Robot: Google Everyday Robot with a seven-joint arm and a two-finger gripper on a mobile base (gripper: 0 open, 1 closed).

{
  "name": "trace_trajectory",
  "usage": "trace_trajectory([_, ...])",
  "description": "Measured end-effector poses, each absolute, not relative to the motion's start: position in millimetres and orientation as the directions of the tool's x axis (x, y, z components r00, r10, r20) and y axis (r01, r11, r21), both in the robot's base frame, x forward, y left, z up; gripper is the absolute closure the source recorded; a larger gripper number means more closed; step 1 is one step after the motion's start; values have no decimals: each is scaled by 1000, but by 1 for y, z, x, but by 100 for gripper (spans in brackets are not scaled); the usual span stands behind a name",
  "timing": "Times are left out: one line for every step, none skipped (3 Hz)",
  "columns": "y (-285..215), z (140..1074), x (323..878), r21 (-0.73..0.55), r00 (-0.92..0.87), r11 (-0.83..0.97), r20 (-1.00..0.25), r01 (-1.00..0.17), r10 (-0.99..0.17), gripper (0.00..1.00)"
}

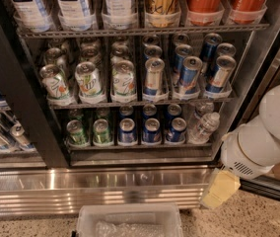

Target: Pick water bottle from bottom shelf of fridge

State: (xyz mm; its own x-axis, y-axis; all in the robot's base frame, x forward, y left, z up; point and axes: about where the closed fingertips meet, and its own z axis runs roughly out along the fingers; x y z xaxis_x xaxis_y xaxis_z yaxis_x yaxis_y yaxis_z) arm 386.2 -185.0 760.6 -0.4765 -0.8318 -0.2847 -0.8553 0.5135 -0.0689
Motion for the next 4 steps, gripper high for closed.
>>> trace_trajectory([-177, 751, 387, -62, -483, 527, -318, -848, -816, 0])
trace_trajectory([-174, 746, 386, -50, -498, 543, -331, -838, -801, 0])
trace_trajectory([-173, 746, 386, -50, -499, 543, -332, -838, -801, 0])
trace_trajectory([-168, 737, 396, -69, -523, 588, -384, -806, -761, 0])
